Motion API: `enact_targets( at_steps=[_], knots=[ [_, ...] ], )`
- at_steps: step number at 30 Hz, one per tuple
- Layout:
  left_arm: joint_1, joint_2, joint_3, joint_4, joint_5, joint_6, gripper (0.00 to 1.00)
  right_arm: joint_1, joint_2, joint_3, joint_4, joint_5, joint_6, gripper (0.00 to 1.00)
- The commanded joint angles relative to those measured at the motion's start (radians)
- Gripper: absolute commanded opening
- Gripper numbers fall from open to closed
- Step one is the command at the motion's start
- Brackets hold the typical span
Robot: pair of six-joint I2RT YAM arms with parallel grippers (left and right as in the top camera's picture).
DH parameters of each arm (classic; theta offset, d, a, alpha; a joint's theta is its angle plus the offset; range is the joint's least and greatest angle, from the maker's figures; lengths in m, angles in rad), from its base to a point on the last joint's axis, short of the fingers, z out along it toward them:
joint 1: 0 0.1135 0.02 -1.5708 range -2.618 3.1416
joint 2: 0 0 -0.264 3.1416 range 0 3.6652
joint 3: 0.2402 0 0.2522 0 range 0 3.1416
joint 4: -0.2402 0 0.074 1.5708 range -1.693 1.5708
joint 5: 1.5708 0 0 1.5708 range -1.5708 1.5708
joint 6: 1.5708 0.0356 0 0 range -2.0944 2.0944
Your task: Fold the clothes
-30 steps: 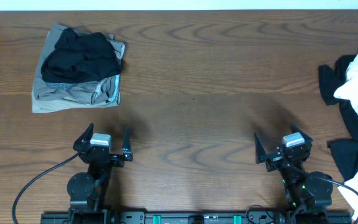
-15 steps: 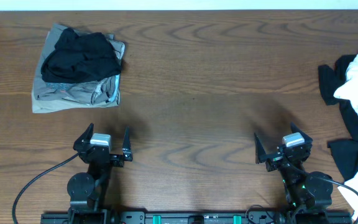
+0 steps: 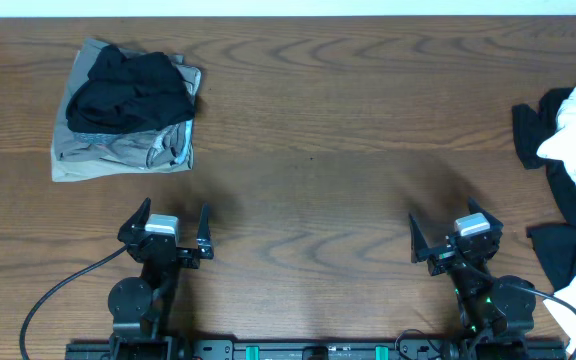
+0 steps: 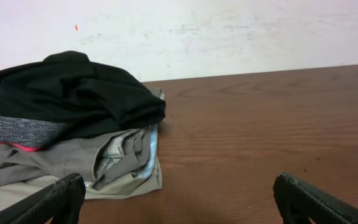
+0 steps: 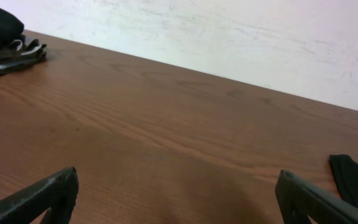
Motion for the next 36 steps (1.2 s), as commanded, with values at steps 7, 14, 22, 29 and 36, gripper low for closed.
enact_targets(
  at_steps=[7,14,22,29,36],
  knots=[
    [-0.004,-0.006,-0.031,-0.010,-0.009,-0.005,0.98,0.016,-0.006,-0.005,0.002,0.002,0.014,0.99],
    [-0.004,-0.006,-0.031,-0.010,-0.008,-0.005,0.98,0.016,-0.006,-0.005,0.002,0.002,0.014,0.99],
    [-0.003,-0.006,-0.031,0.029,-0.008,0.036,0.98,0.016,-0.006,-0.005,0.018,0.002,0.014,0.99],
    [-0.003,-0.006,-0.031,0.027,0.126,0.009,0.98,0.016,-0.006,-0.005,0.003,-0.006,0.018,0.99],
    [-0.003,-0.005,-0.001,0.038,0.130,-0.142,0.98,0.016,-0.006,-0.004,0.076,-0.066,0.232,0.99]
  ],
)
